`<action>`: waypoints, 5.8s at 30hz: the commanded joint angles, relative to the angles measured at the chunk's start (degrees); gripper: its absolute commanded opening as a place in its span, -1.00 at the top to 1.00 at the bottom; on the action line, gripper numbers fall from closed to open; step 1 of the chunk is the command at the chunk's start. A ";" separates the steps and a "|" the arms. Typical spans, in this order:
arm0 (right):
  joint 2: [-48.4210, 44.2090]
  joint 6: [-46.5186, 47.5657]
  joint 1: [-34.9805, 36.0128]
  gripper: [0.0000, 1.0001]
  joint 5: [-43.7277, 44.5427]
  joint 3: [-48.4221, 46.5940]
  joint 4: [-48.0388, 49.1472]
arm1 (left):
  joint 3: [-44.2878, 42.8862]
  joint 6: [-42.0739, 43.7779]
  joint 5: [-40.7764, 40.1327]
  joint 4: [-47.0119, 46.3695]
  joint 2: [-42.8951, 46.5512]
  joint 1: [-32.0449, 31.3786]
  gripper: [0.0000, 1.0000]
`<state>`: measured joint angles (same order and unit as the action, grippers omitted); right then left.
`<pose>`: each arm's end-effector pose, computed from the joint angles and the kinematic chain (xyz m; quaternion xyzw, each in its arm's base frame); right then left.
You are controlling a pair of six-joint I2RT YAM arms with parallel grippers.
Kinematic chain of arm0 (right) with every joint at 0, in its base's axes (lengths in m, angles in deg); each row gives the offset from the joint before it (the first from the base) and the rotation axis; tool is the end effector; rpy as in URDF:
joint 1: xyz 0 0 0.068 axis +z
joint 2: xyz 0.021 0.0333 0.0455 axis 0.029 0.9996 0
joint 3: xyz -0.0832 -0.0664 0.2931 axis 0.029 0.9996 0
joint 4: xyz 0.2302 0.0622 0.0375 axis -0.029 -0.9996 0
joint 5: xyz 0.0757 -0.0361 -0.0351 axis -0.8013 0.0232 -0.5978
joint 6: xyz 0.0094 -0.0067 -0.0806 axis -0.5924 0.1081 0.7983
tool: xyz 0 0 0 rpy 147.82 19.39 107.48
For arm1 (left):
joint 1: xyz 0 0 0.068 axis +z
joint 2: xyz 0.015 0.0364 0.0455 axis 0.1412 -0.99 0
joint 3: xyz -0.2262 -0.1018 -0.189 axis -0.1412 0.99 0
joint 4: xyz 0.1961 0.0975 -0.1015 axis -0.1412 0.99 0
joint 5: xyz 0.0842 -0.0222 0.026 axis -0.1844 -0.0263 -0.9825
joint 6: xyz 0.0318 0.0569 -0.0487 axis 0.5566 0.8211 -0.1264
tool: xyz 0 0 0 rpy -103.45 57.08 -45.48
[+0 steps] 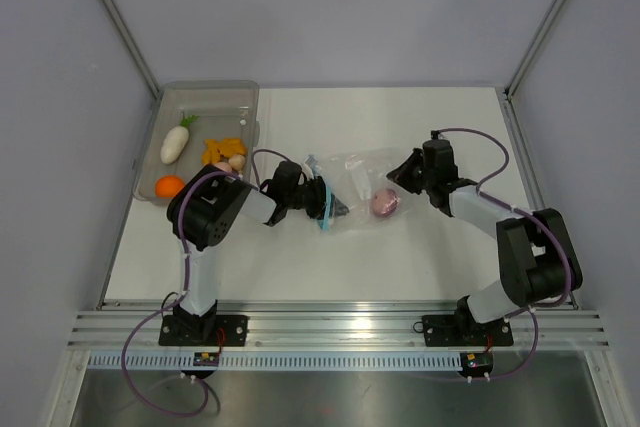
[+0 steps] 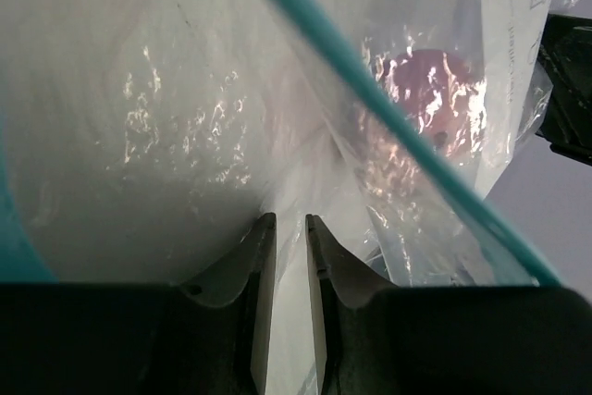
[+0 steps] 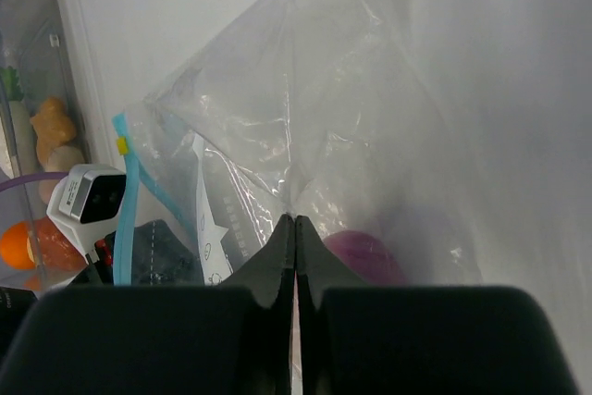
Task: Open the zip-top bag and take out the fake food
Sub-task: Adjust the fake vegetable in the zipper food storage bag.
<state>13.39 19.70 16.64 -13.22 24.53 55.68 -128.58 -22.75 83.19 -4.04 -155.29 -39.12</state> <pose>0.3154 0.0946 0.2231 0.1897 0.8670 0.2781 0.3673 0.3276 -0.2451 0.1285 -0.0893 0.8455 -0.5149 0.1094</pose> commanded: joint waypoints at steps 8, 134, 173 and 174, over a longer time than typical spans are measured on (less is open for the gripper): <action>-6.51 8.01 1.01 0.00 6.16 -4.94 -9.75 | -0.89 2.23 -1.49 0.42 3.15 0.50 0.60; 9.40 25.33 29.58 1.00 33.94 -16.20 -19.88 | -4.31 5.57 0.53 0.51 2.45 -0.37 -0.95; -4.22 11.89 12.80 1.00 18.65 -1.87 -11.70 | -1.85 3.28 3.69 -4.50 4.55 1.12 -0.08; -4.49 11.54 11.92 1.00 18.47 -1.18 -11.44 | -1.77 3.28 3.78 -4.59 4.56 1.21 -0.08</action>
<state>11.55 33.97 30.43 7.89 22.19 40.70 -130.81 -19.47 85.40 -5.44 -152.28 -38.34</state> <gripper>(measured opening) 0.009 0.550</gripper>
